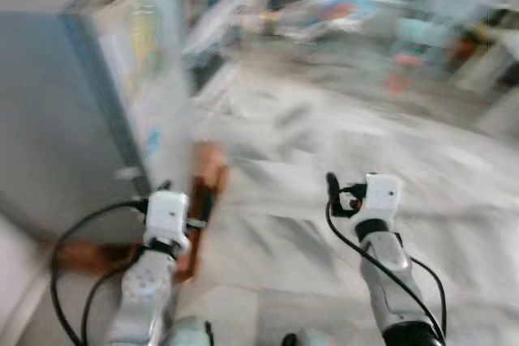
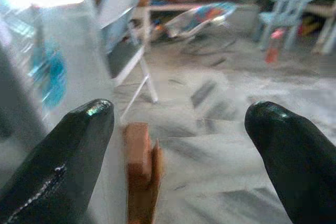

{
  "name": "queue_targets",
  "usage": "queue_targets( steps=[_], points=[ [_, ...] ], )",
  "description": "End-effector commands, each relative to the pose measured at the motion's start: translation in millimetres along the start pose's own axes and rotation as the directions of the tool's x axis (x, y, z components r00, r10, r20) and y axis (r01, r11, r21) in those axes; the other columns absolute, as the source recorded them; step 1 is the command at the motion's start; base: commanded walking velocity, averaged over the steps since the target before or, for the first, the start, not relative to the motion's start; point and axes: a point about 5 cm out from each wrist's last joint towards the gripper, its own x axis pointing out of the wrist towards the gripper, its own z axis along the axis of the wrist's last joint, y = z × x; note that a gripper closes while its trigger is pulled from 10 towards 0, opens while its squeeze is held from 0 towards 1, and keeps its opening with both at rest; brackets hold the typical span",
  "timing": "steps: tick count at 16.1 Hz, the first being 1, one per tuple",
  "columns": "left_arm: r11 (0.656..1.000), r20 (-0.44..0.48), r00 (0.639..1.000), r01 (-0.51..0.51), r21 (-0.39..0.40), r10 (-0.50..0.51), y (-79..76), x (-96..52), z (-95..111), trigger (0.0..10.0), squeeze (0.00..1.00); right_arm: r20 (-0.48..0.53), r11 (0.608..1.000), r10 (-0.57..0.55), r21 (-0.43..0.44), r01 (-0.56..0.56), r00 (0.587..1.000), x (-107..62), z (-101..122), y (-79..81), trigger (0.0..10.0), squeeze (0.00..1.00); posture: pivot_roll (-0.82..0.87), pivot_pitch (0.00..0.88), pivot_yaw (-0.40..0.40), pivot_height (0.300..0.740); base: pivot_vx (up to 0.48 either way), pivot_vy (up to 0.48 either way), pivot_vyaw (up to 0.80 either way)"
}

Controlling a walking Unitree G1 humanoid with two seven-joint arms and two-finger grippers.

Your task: Restocking fridge

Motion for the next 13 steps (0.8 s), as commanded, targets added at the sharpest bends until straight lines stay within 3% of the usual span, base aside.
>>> queue_targets(
  steps=[1, 3, 13],
  points=[
    [1.0, -0.012, 1.0, 0.017, -0.009, -0.017, -6.0, -3.5, -3.9, 10.0, 0.0, 0.036, 1.0, -0.002, -0.011, 0.003, 0.999, 5.4, 10.5, -0.9, 10.0, 0.0, 0.13, 0.099, -0.071, 0.74, 0.435, 0.0, 0.0],
    [1.0, -0.008, 1.0, 0.016, -0.002, -0.016, -6.3, -2.8, -3.6, 10.0, 0.0, 0.035, 1.0, -0.003, -0.012, 0.004, 0.999, 5.2, 10.0, -0.9, 10.0, 0.0, 0.13, 0.099, -0.071, 0.74, 0.392, 0.0, 0.0],
    [0.998, -0.014, 0.998, -0.064, 0.017, 0.064, 1.5, -0.5, -4.7, 10.0, 0.0, 0.036, 1.0, 0.002, -0.013, -0.002, 0.999, 5.3, 9.8, 0.2, 10.0, 0.0, 0.14, 0.1, -0.075, 0.74, 0.0, 0.0, 0.0]
  ],
)
